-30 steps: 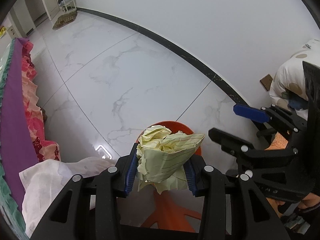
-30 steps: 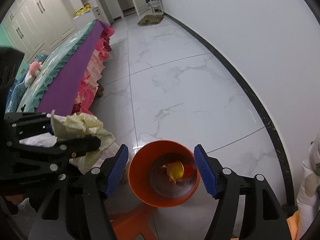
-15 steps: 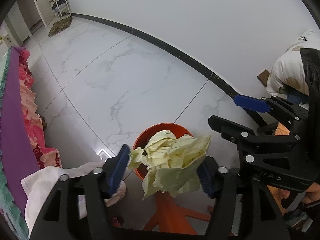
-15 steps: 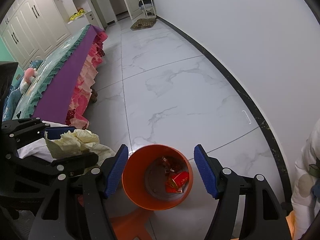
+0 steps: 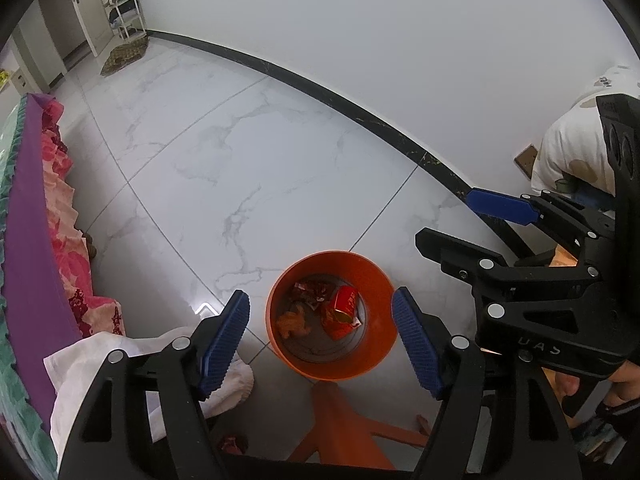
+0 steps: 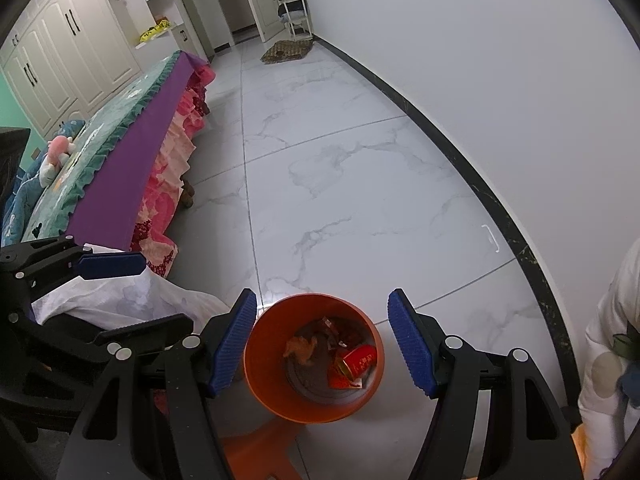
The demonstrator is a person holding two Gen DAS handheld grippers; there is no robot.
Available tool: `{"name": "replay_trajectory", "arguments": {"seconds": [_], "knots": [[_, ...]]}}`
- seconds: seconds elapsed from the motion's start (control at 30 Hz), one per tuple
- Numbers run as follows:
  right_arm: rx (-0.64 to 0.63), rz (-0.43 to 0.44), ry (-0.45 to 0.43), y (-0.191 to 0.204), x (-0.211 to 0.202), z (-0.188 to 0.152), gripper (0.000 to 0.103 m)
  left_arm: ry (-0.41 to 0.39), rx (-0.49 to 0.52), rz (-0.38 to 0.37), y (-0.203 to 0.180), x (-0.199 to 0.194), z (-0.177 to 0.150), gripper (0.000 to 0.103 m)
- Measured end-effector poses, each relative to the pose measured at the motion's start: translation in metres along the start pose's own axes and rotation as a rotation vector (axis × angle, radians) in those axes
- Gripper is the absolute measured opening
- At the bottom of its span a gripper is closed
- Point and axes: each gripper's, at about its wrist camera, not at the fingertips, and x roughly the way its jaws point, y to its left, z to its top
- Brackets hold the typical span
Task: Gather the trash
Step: 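Move both open tools back over the bed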
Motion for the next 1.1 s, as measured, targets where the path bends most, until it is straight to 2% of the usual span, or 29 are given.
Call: {"name": "replay_trajectory", "arguments": {"seconds": [0.23,0.5,0.57,0.77,1.1], "knots": [[-0.027,0.015,-0.030,0.017,-0.015,0.008,0.068,-0.053,-0.023,0.021,0.009,-0.021,-0.005,0.074],[-0.101,0.074,-0.091,0.057,-0.039,0.026,0.068,-0.155,-0.067,0.103,0.026,-0.062,-0.015,0.074],[-0.124,0.089,-0.109,0.068,-0.046,0.032,0.068,-0.188,-0.087,0.135,0.033,-0.076,-0.020,0.077],[-0.217,0.175,-0.162,0.118,-0.066,0.049,0.068,-0.250,-0.168,0.220,0.060,-0.106,-0.040,0.080],[-0.402,0.310,-0.188,0.212,-0.082,0.059,0.068,-0.333,-0.366,0.360,0.113,-0.165,-0.093,0.080]]}}
